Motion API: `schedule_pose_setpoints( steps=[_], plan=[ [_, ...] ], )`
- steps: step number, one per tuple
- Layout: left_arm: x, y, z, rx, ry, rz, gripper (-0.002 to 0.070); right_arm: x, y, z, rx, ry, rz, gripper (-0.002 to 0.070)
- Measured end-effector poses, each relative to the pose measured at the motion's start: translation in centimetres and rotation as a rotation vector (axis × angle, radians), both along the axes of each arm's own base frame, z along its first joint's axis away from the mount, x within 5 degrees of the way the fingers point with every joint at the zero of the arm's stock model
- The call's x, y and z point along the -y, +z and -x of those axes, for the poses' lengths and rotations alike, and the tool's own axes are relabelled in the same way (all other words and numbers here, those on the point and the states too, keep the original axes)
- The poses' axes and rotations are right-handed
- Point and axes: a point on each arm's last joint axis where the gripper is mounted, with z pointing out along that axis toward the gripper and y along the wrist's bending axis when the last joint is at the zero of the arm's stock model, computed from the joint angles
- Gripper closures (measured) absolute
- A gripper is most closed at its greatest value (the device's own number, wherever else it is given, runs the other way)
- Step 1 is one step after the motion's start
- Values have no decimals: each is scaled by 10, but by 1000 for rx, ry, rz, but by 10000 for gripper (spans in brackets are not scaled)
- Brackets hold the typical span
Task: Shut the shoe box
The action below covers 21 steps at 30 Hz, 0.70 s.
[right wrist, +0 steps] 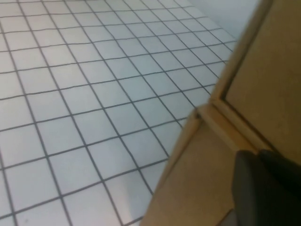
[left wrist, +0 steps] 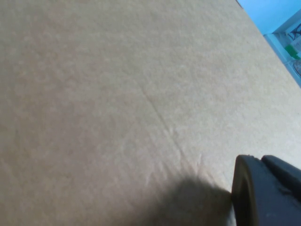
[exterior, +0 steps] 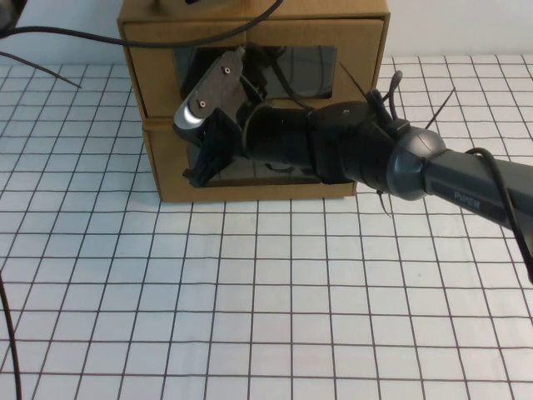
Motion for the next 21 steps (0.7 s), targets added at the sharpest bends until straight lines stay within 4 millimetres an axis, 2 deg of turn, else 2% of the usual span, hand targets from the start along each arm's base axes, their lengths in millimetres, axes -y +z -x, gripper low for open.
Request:
schedule_pose_setpoints(
  steps=[8, 12, 17, 21],
  plan=[
    [0, 0, 0, 0, -4, -3, 680, 2, -3, -3, -32, -10, -18, 690],
    [0, 0, 3, 0, -28, -18, 680, 0, -1, 2, -55, 71, -38, 689],
    [-12, 11, 15, -20, -76, -55, 680, -5, 20, 30, -121, 282, -35, 689],
    [-27, 31, 27, 13, -66, -73, 680, -4, 42, 50, -159, 338, 23, 689]
  ],
)
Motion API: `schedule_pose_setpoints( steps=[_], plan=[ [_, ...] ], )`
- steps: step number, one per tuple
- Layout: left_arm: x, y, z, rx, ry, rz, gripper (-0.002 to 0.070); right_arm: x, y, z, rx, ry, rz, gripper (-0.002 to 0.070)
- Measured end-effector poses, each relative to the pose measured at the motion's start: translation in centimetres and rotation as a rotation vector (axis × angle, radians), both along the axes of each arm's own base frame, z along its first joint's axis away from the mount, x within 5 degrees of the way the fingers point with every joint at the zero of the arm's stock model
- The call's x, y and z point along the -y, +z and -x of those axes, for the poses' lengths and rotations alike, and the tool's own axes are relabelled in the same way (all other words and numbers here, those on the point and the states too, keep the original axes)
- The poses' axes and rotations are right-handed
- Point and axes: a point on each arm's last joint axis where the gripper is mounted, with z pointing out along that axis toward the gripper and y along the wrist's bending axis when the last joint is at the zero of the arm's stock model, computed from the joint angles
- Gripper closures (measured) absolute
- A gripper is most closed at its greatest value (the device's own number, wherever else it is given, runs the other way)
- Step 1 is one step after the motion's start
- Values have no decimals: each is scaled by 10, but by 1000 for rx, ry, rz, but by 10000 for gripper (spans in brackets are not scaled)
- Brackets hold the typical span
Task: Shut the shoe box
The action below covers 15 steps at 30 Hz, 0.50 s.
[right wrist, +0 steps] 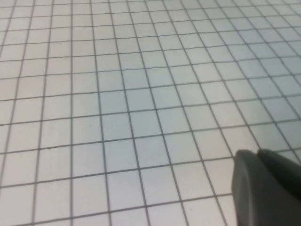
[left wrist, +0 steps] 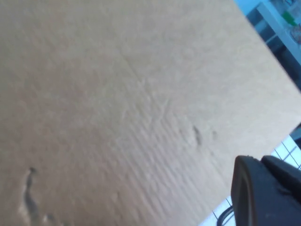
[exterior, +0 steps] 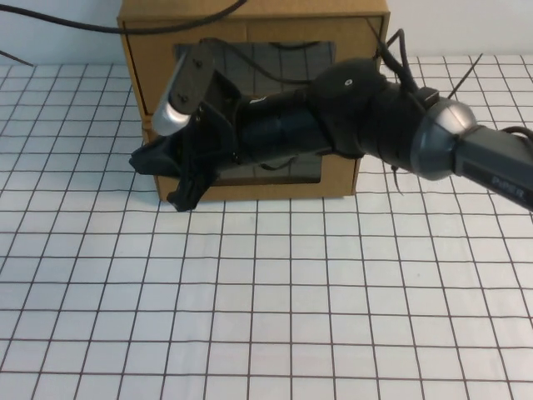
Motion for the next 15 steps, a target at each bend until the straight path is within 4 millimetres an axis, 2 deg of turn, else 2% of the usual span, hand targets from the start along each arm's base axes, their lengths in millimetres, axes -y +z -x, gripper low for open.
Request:
schedule_pose_setpoints(
  steps=[10, 13, 15],
  plan=[
    [-29, 78, 65, 200, 106, -112, 680, 31, 64, 27, -99, -134, -8, 689],
    [-37, 94, 93, 237, 137, -147, 680, 48, 81, 39, -103, -225, -12, 689],
    [-43, 96, 109, 231, 156, -185, 680, 61, 85, 48, -123, -291, -12, 689]
  ],
)
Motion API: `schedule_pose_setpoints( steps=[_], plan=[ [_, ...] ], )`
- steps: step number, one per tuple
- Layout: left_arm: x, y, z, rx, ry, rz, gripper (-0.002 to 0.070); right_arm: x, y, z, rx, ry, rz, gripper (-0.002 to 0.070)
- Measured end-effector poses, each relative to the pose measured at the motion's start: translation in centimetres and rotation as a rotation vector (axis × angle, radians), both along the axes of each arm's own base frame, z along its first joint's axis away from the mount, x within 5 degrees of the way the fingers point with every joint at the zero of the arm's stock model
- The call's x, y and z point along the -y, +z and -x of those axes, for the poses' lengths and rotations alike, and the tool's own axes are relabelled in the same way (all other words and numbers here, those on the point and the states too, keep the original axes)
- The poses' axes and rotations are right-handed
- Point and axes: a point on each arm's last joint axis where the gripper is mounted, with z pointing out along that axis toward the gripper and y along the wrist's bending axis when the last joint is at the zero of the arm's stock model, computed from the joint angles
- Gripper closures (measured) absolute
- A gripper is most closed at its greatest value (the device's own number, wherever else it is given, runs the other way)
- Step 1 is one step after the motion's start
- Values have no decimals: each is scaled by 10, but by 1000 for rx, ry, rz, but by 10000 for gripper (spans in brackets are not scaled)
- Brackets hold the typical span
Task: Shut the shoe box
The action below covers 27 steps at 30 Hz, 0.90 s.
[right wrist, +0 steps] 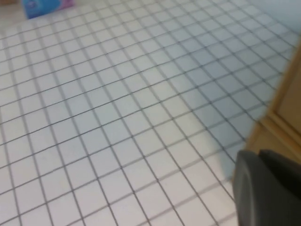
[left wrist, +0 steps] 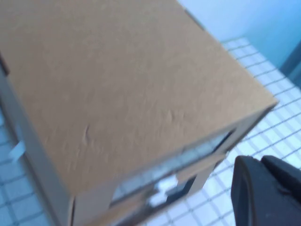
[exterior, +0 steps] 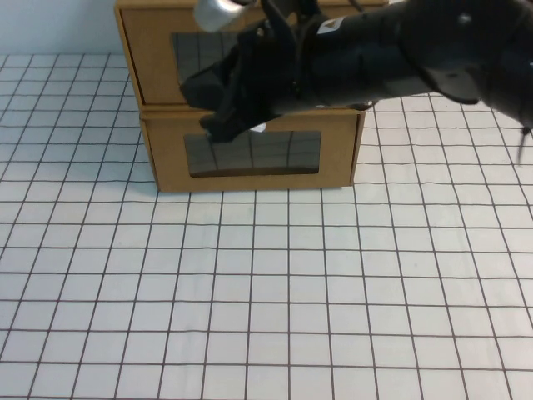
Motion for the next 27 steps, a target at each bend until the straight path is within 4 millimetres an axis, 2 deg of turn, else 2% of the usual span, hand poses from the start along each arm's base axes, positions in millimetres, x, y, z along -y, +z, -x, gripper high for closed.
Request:
schedule_pose_setpoints(
  steps=[7, 12, 16, 19, 27],
  plan=[
    [-22, -18, 74, -68, 74, -128, 680, 46, 26, 38, 49, -170, -86, 689],
    [-36, -47, 133, -108, 101, -188, 680, 67, 33, 56, 80, -245, -150, 689],
    [-49, -60, 177, -47, 156, -226, 680, 75, 30, 67, 84, -234, -128, 689],
    [-62, -70, 210, 15, 234, -256, 680, 85, 36, 75, 85, -222, -114, 689],
    [-81, -102, 285, 199, 344, -211, 680, 146, 76, 110, 148, -334, -118, 689]
  ],
)
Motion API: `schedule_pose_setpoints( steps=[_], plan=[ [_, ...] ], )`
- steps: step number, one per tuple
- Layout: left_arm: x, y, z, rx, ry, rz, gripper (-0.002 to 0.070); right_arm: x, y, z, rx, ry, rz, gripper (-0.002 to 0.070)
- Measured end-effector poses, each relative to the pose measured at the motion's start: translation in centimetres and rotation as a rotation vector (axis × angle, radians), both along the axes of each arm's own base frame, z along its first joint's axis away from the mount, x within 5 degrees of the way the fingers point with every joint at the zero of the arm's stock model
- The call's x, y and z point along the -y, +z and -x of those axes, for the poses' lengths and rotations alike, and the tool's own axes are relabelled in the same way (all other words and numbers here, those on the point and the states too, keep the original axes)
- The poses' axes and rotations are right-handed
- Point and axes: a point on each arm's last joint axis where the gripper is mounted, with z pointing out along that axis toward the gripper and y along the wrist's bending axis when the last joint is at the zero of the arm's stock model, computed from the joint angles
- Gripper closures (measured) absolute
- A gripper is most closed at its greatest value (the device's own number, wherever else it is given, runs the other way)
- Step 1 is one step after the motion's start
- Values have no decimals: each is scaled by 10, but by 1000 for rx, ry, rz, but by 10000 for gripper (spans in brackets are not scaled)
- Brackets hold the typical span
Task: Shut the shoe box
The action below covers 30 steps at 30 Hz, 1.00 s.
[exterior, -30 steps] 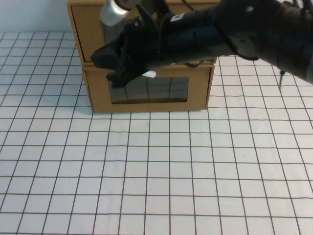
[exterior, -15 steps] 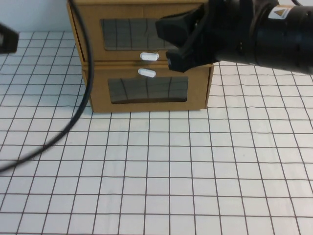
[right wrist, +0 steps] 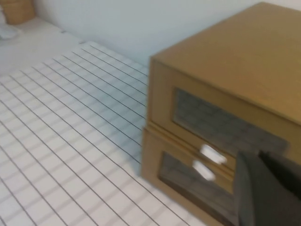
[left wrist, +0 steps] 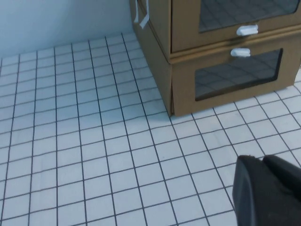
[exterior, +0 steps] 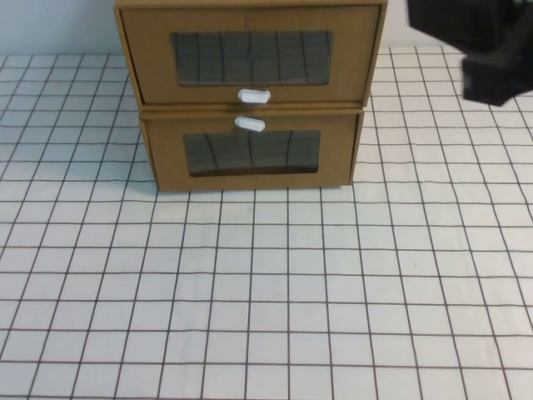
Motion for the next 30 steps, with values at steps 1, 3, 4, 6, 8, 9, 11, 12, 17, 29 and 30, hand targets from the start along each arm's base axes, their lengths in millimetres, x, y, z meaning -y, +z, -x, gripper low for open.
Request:
schedule_pose_setpoints(
  steps=[1, 3, 4, 6, 8, 9, 11, 12, 17, 29, 30],
  plan=[
    [-1, -5, 9, 36, 1, 6, 680, 8, 3, 6, 1, -22, 17, 689],
    [-4, -19, 22, 95, 5, 19, 680, 22, 7, 17, -3, -74, 49, 689],
    [-4, -26, 25, 108, 6, 22, 680, 28, 8, 21, -7, -101, 57, 689],
    [-6, -42, 31, 129, 13, 22, 680, 43, 13, 34, 9, -163, 98, 689],
    [-7, -58, 32, 115, 28, 31, 680, 57, 17, 48, 23, -218, 122, 689],
    [-7, -67, 32, 95, 36, 45, 680, 65, 19, 57, 37, -249, 124, 689],
    [-7, -82, 32, 49, 57, 86, 680, 80, 20, 77, 74, -294, 112, 689],
    [-7, -90, 31, 27, 73, 117, 680, 87, 17, 87, 89, -308, 103, 689],
    [-4, -113, 17, 16, 109, 234, 680, 109, -21, 125, 98, -324, 89, 689],
    [-1, -133, -9, 203, 116, 299, 680, 118, -161, 139, 95, -331, 131, 689],
    [-2, -136, -9, 199, 119, 292, 680, 117, -165, 138, 105, -328, 128, 689]
  ],
)
